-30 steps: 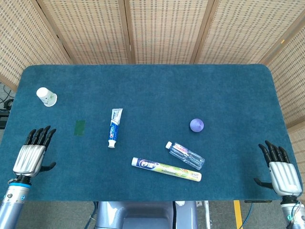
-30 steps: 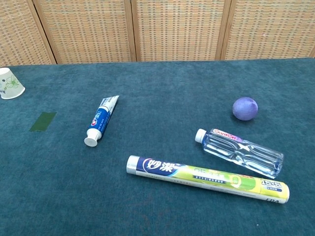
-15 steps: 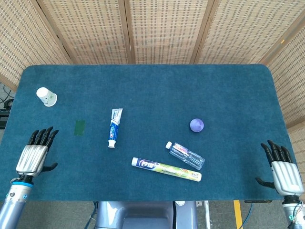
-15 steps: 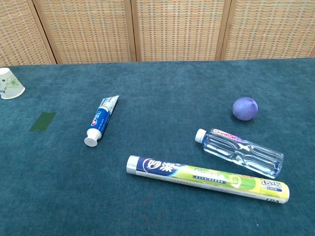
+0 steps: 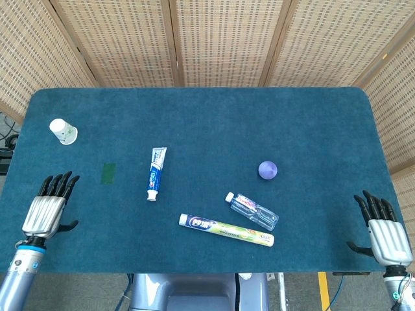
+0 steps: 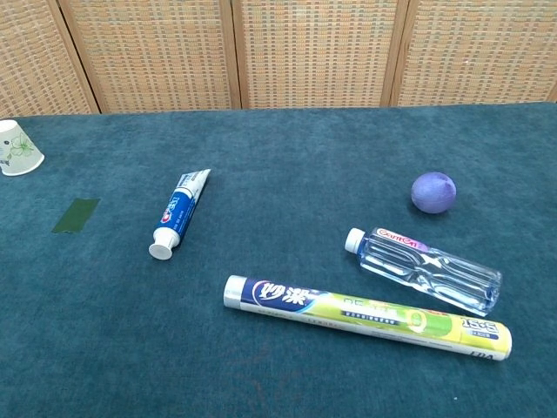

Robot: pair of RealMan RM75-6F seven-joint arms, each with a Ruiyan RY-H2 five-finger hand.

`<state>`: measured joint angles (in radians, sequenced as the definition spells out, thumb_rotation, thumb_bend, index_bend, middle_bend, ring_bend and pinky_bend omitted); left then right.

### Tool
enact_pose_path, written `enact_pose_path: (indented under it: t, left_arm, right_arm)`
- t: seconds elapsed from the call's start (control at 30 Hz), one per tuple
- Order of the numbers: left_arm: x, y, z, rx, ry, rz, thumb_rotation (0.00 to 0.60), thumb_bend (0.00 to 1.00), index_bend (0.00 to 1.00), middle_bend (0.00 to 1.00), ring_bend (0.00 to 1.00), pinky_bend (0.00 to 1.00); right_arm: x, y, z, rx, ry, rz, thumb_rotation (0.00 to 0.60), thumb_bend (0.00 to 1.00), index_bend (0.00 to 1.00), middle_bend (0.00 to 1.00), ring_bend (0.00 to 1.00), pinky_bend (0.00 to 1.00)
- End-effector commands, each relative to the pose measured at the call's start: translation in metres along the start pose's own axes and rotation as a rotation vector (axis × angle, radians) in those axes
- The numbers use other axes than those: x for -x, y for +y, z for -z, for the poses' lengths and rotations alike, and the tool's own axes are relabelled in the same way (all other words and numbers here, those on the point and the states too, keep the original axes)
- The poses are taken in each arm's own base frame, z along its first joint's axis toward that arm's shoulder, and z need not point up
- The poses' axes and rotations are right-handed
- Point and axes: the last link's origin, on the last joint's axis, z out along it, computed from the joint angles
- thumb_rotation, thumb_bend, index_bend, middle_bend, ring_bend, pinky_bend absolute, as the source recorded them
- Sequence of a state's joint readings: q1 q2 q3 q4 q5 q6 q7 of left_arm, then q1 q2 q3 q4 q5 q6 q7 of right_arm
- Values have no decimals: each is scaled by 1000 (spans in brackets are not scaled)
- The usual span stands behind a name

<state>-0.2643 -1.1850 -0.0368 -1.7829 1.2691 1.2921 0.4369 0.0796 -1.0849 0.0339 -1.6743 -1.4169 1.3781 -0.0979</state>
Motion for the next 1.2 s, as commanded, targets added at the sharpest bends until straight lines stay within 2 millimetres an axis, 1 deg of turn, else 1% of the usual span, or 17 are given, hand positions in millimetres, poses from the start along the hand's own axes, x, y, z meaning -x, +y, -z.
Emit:
enact_pose_path:
  t: [0.03, 0.17, 0.37, 0.5, 0.7, 0.9, 1.2]
  left_arm:
    - [0, 0, -2, -2, 0, 2, 600, 180, 0, 0, 0, 0]
    - [1, 0, -9, -9, -2, 9, 600, 179, 0, 0, 0, 0]
    - [6, -3, -28, -18, -28, -4, 600, 176, 0, 0, 0, 0]
    - [10, -3, -48, -19, -47, -9, 600, 176, 0, 0, 0, 0]
    - [18, -1, -88, -12, -89, -34, 600, 184, 0, 0, 0, 0]
    - [26, 8, -115, -5, -109, -68, 600, 204, 0, 0, 0, 0]
    - [35, 21, -133, 0, -121, -99, 600, 212, 0, 0, 0, 0]
  right_arm:
    - [0, 0, 0, -1, 0, 0, 600, 145, 0, 0, 0, 0]
    - [1, 0, 0, -1, -4, 1, 600, 145, 0, 0, 0, 0]
    - [3, -2, 0, -5, -12, 4, 600, 145, 0, 0, 0, 0]
    - [3, -2, -1, -7, -14, 3, 600, 144, 0, 0, 0, 0]
    - [4, -3, 0, -12, -18, -2, 600, 145, 0, 0, 0, 0]
    - [3, -4, 0, -21, -19, -8, 600, 145, 0, 0, 0, 0]
    - [1, -2, 1, -22, -12, -23, 600, 145, 0, 0, 0, 0]
